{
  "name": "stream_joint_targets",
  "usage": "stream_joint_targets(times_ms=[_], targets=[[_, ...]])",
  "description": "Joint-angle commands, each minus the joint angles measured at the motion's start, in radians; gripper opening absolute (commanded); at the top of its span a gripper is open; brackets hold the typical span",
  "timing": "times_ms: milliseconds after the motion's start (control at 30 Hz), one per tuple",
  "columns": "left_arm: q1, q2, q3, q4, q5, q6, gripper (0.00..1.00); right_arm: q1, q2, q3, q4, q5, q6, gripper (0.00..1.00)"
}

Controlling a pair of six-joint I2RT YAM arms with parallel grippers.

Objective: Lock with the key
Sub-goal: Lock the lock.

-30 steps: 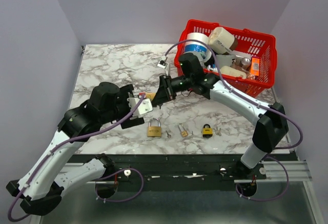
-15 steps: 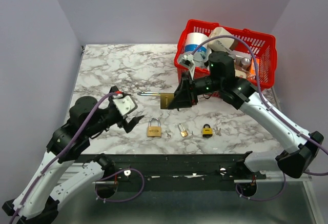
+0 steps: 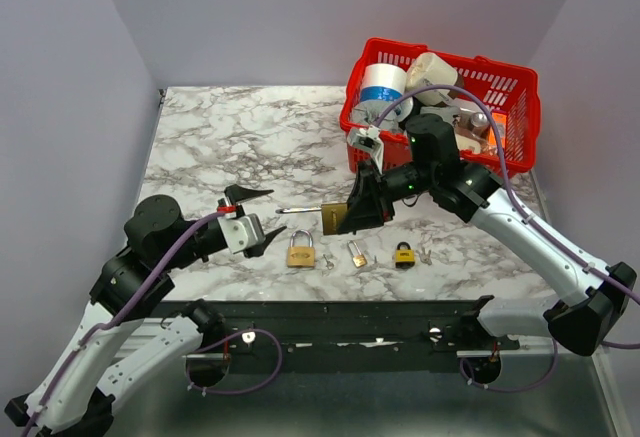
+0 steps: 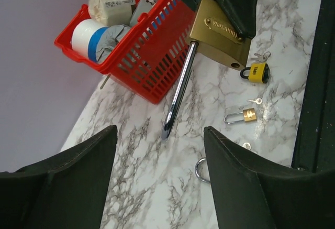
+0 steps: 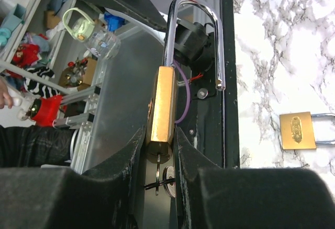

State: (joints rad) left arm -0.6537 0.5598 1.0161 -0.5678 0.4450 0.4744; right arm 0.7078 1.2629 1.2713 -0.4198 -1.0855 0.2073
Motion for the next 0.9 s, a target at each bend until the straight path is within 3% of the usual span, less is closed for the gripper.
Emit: stream_joint_targets(times_ms=[0,333,533,667,867], targets=[[0.002,0.048,-0.004,0.036,0.086,0.075,0.72,0.005,-0.013,0.031,0.035,-0.082,-0.042,0.01],[0.002,0.135,0.042,-0.023,0.133,0.122,0.54,0.018,-0.014,0.042,0.029,-0.094,-0.062,0.01],[0.003,0.155,0.078,-0.067,0.190,0.096,0.27,0.019,-0.017,0.057,0.029,-0.056,-0.078,0.01],[0.002,0.192,0.118,-0.118,0.273,0.018,0.00,0.021,-0.031,0.062,0.042,0.071,-0.132,0.01],[0.002,0.235,0.140,-0.112,0.359,-0.152,0.00,0.033,-0.056,0.060,0.087,0.119,-0.192,0.01]])
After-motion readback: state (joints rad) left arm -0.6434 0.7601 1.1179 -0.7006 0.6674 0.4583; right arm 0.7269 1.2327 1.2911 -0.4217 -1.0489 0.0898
